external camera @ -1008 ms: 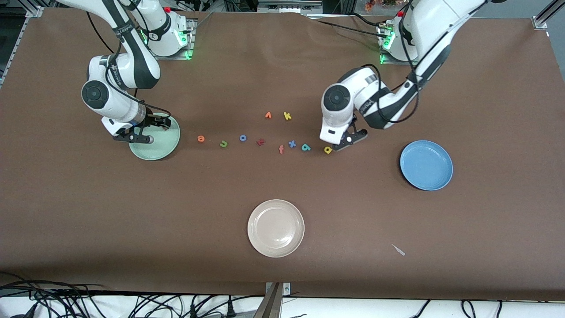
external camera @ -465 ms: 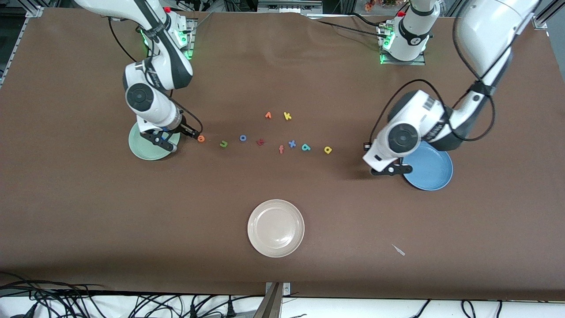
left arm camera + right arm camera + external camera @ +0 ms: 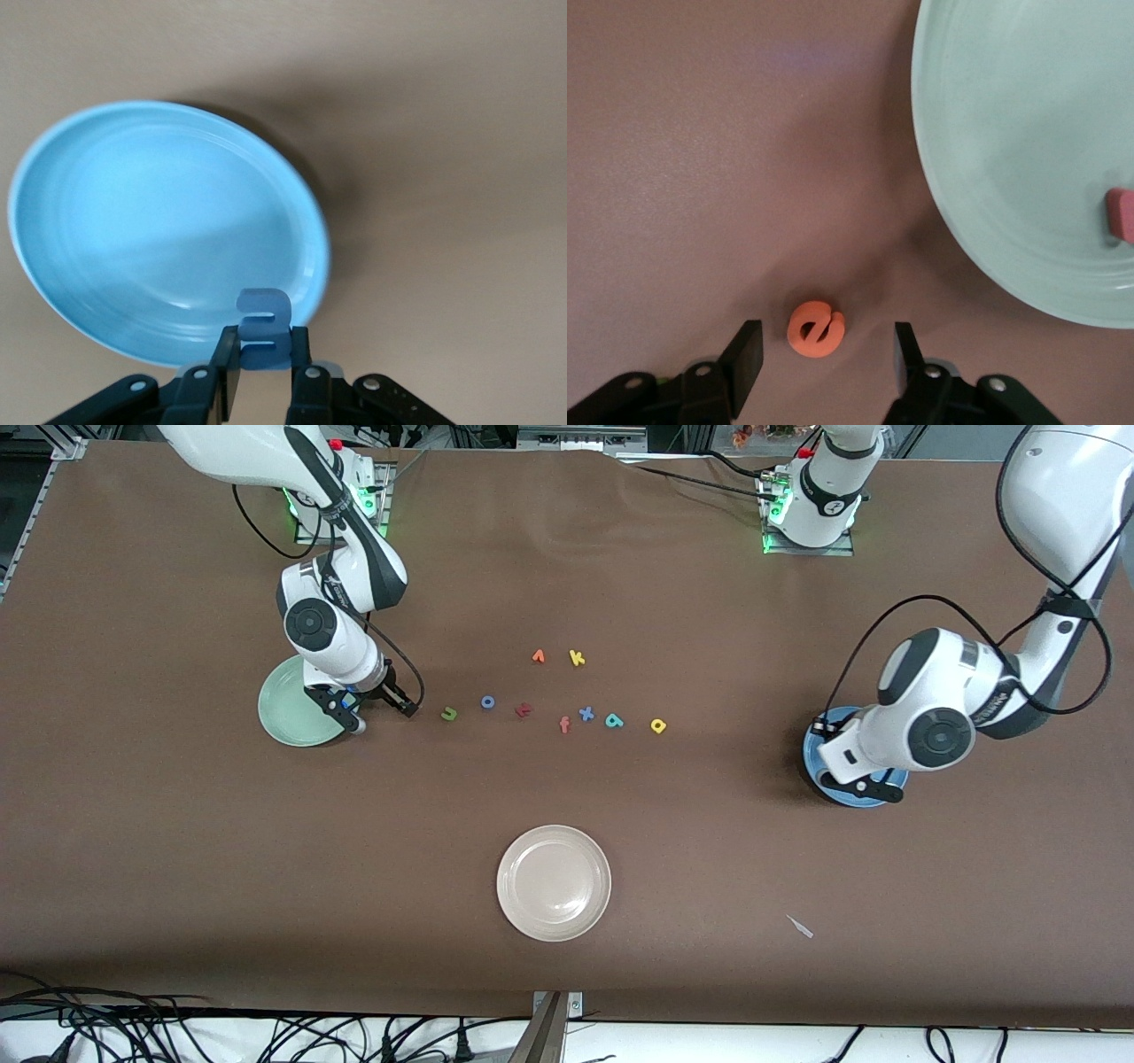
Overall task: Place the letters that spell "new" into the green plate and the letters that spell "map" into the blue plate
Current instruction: 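Carry the blue m into the blue plate while the right gripper reaches the e, then place the orange e in the green plate while the left gripper reaches the a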
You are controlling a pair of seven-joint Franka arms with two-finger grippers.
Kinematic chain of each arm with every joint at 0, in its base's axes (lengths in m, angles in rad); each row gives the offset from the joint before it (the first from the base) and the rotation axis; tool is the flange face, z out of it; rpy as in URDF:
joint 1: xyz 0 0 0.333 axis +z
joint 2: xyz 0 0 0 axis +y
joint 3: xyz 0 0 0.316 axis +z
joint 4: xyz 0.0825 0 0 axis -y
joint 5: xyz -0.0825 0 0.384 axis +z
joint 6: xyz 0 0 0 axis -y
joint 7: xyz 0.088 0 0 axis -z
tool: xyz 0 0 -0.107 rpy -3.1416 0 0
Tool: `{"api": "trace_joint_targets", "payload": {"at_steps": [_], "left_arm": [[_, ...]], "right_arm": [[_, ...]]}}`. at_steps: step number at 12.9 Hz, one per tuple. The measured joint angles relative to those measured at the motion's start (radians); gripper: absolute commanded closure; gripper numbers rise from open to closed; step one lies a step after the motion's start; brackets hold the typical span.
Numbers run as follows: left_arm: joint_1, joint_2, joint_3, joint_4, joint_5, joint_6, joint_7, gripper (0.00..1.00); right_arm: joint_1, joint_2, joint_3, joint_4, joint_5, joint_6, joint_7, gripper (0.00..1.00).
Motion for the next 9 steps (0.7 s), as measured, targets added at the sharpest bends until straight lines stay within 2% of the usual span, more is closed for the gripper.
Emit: {"api": "trace_joint_targets", "payload": {"at_steps": [1,3,5,7,8,9], "left_arm": [[0.02,0.008,0.007,0.0,0.003,0.016,0.05,0.93],[0.044,0.026,0.009,-0.001,0.009,0.035,0.116,0.0],[0.047,0.036,0.009,-0.001,0.016,0.038,0.172,0.0],[0.047,0.036,-0.002,0.001,0.014,0.038,0.176,0.0],[0.046,0.036,-0.01,0.001,0.005,0.038,0.152,0.0],[0.043,0.036,-0.023,0.001,-0.017,0.043,0.108,0.0]], "right_arm": [[0.004,0.002,0.0,0.0,0.0,0.0,0.007,0.4],[0.008,0.004,0.0,-0.001,0.0,0.006,0.012,0.41],[0.008,0.007,0.0,-0.005,0.0,0.035,0.014,0.42],[0.008,0.014,0.0,-0.018,0.0,0.068,0.015,0.48],[0.008,0.017,0.0,-0.026,0.0,0.081,0.015,0.6],[0.008,0.017,0.0,-0.032,0.0,0.093,0.016,0.8]]}}
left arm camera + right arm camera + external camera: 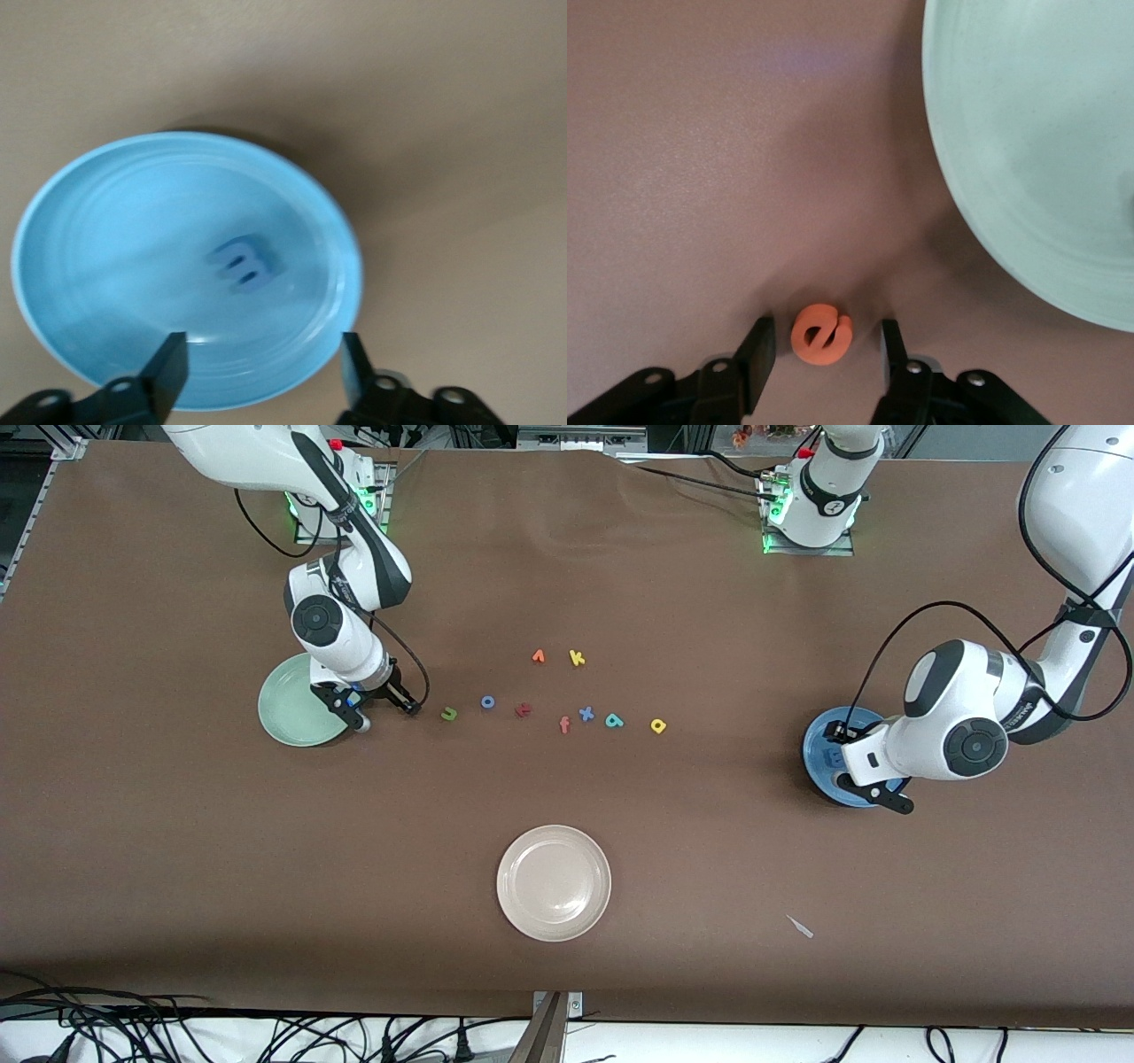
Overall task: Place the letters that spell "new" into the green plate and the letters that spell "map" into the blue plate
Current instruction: 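Place the orange e in the green plate while the left gripper reaches the a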
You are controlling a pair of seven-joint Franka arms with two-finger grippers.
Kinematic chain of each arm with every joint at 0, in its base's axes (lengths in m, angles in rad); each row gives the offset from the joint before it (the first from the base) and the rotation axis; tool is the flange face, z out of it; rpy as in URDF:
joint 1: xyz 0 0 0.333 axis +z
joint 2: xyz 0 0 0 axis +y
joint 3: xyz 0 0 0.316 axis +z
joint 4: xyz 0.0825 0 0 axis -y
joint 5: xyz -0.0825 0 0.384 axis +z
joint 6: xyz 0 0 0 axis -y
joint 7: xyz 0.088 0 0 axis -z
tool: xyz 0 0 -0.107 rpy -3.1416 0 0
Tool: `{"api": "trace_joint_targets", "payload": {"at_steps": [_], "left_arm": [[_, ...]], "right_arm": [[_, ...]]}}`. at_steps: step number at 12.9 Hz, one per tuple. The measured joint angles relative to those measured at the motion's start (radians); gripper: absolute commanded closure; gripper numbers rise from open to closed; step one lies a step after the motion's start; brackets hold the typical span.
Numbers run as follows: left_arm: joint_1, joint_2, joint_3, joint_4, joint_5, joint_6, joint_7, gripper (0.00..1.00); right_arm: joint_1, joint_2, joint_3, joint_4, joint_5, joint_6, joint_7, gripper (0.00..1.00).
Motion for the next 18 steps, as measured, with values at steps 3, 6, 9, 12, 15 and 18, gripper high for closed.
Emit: {"api": "trace_joint_targets", "payload": {"at_steps": [3,6,9,12,15,18], "left_arm": [[-0.024,0.0,-0.048,-0.011,-0.028,0.041,-0.172,0.0],[-0.041,0.0,-0.109,-0.069,-0.029,0.13,-0.348,0.0],[-0.057,0.0,-0.159,-0.145,-0.028,0.25,-0.518,0.0],[-0.136,0.0,-0.163,-0.205,0.027,0.355,-0.727,0.0],[-0.261,0.003,-0.15,-0.216,0.096,0.388,-0.958,0.0],[-0.412,0.02,-0.064,-0.185,0.14,0.399,-1.104,0.04]], "right_arm": [[0.001,-0.006,0.001,0.0,0.0,0.005,0.001,0.87],[0.001,-0.043,-0.016,0.011,-0.001,-0.121,-0.029,0.86],[0.001,-0.176,-0.094,0.026,-0.001,-0.347,-0.18,0.86],[-0.001,-0.261,-0.234,0.017,-0.001,-0.44,-0.415,0.83],[-0.005,-0.227,-0.305,-0.024,-0.001,-0.367,-0.527,0.82],[-0.004,-0.179,-0.344,-0.049,-0.001,-0.304,-0.614,0.06]]}}
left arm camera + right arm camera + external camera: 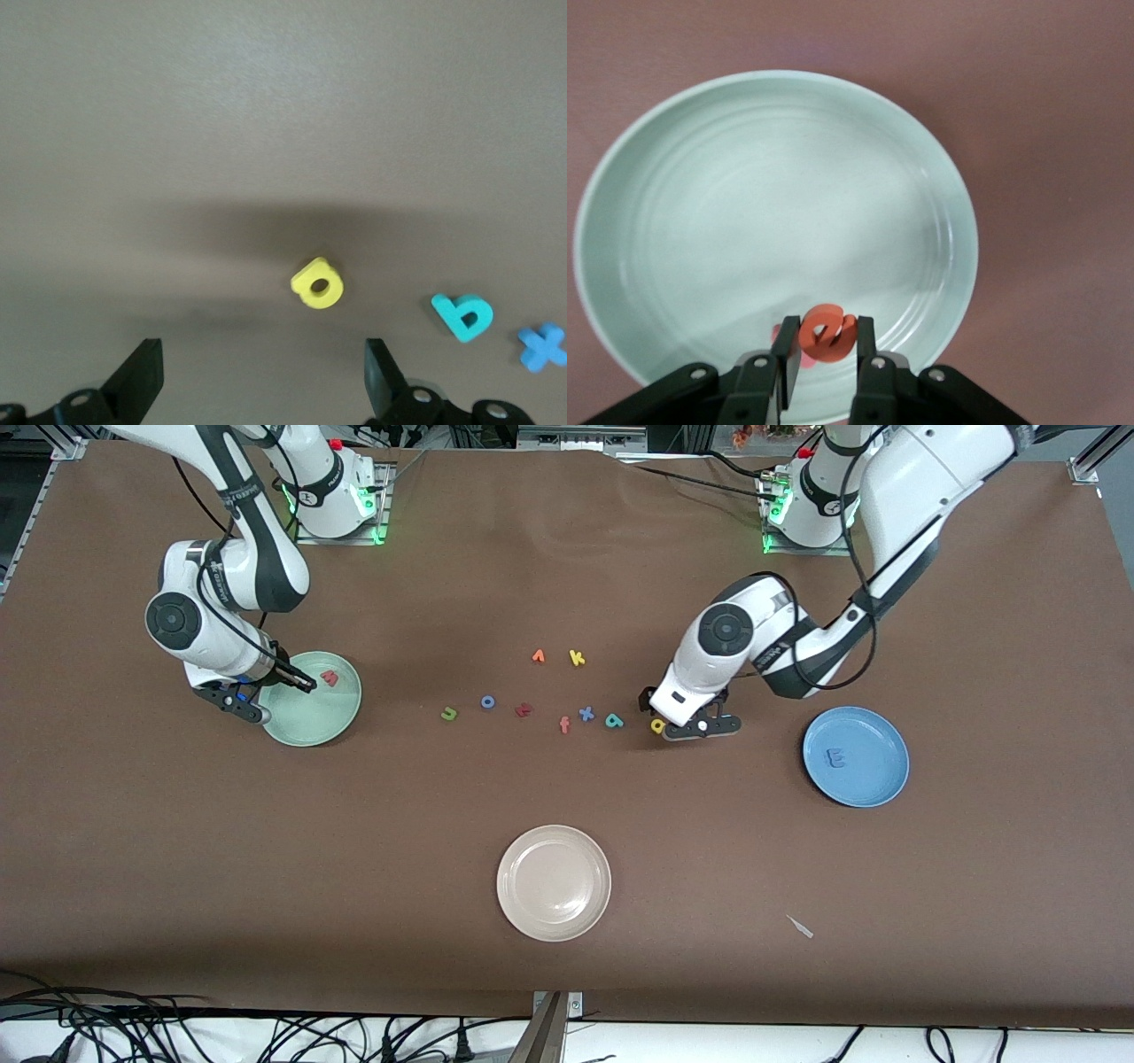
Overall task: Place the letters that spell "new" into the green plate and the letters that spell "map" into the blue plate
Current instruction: 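Place the orange e in the green plate while the left gripper reaches the a, then grasp the yellow a with the left gripper while the right gripper grasps the n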
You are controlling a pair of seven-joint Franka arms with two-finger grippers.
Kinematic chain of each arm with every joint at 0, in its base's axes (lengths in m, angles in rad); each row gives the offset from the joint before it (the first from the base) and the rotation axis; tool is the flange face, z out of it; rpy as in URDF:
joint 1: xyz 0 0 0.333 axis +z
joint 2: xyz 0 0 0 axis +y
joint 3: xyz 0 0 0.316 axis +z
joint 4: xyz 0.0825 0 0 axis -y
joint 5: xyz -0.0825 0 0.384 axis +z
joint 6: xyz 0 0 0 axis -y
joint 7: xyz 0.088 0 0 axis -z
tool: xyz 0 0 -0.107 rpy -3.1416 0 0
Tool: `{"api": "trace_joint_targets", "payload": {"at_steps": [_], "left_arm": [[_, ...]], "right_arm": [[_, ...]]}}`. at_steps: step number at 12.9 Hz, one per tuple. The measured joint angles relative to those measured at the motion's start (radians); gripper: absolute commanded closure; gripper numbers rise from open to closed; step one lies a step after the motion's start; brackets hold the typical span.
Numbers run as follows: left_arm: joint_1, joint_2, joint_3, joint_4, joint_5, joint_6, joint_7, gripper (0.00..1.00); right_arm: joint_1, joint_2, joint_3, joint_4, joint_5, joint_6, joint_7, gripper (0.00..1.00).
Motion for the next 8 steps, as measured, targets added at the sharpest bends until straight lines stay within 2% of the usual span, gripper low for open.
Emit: {"api": "trace_joint_targets", "payload": {"at_steps": [1,2,5,8], "left_arm": [[-0.046,0.01,0.039,0.017,0.004,0.003,-0.021,0.05],[-0.083,0.024,0.07,0.037,0.004,0.005,-0.03,0.08],[-0.117,0.061,0.097,0.078,0.005,0.005,-0.037,0.1],[-0.117,0.08,0.102,0.1,0.006,0.005,-0.036,0.12]], "right_arm": [[0.0,0.006,-0.01,0.0,0.0,0.002,-0.024,0.0],[0.0,0.007,-0.013,0.001,0.0,0.003,-0.033,0.0],[0.005,0.003,0.007,0.014,0.001,0.003,-0.027,0.0],[0.01,-0.001,0.118,0.044,0.002,0.003,0.173,0.0]]}}
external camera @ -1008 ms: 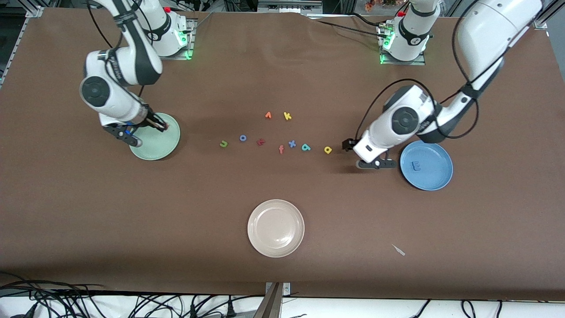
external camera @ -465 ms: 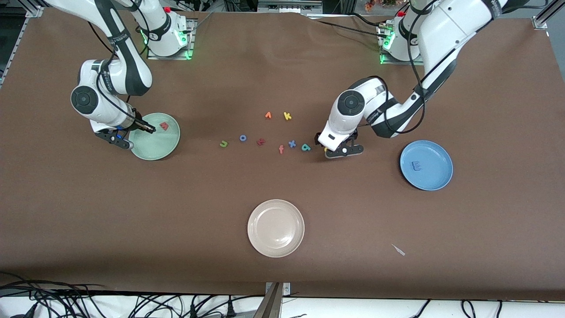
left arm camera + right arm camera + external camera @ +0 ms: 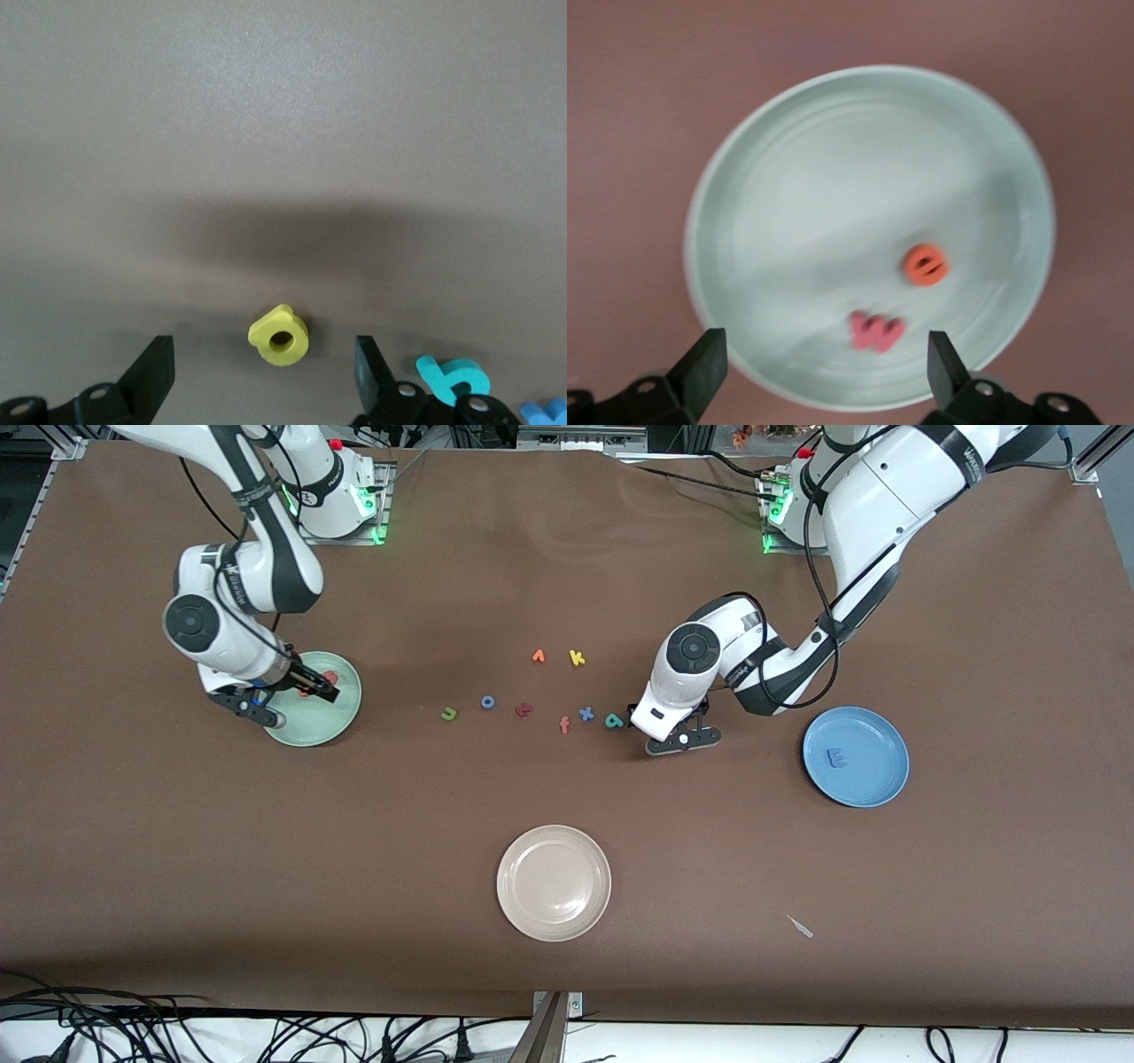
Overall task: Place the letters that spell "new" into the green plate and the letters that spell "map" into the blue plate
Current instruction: 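Grasp the yellow a with the left gripper while the right gripper grasps the n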
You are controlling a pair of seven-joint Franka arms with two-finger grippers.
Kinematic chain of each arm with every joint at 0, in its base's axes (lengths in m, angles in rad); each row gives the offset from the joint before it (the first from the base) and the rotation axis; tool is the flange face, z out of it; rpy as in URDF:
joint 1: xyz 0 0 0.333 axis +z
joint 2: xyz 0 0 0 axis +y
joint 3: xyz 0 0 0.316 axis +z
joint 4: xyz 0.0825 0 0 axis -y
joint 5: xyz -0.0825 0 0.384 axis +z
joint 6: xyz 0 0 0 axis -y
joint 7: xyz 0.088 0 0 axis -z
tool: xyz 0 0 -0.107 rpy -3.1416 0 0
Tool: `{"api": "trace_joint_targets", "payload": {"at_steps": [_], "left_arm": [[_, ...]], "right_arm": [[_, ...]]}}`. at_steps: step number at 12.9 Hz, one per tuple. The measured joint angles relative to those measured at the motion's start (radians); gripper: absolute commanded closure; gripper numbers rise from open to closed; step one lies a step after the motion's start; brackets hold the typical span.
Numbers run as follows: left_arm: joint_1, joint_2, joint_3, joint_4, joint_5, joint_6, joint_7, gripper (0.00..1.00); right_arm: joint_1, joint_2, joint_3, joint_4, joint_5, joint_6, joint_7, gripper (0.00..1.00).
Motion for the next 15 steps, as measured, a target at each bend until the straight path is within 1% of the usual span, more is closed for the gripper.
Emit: {"api": "trace_joint_targets", "payload": {"at_steps": [2,3,4,5,6,8,9,12,13,15], "left_arm": [[0.0,0.01,0.002,0.01,0.001,0.0,0.0,0.19],[0.0,0.015,0.002,0.012,0.001,0.0,0.0,0.23],[0.0,0.02,0.002,0.015,0.001,0.0,0.0,0.28],[0.0,0.024,0.002,0.017,0.001,0.0,0.0,0.34],[0.0,0.026,0.003,0.018,0.001,0.0,0.0,0.4],[0.0,0.027,0.003,0.019,0.001,0.0,0.0,0.46],[0.0,0.028,0.003,0.02,0.001,0.0,0.0,0.5],[0.0,0.031,0.003,0.022,0.001,0.01,0.0,0.62],[0.0,0.033,0.003,0.022,0.001,0.023,0.0,0.66],[0.0,0.035,0.003,0.022,0.001,0.029,0.0,0.7]], "right_arm": [[0.011,0.004,0.086,0.026,0.0,0.001,0.21,0.0],[0.016,0.013,0.128,0.039,0.0,0.007,0.304,0.0],[0.022,0.03,0.164,0.056,0.0,0.022,0.371,0.0],[0.033,0.053,0.187,0.077,0.0,0.035,0.41,0.0],[0.047,0.082,0.196,0.102,0.0,0.046,0.426,0.0],[0.078,0.138,0.198,0.143,0.0,0.072,0.435,0.02],[0.094,0.162,0.198,0.153,0.0,0.093,0.44,0.03],[0.129,0.221,0.198,0.155,0.0,0.203,0.447,0.2],[0.136,0.235,0.198,0.155,0.0,0.231,0.447,0.24],[0.147,0.253,0.198,0.155,0.0,0.27,0.447,0.24]]}}
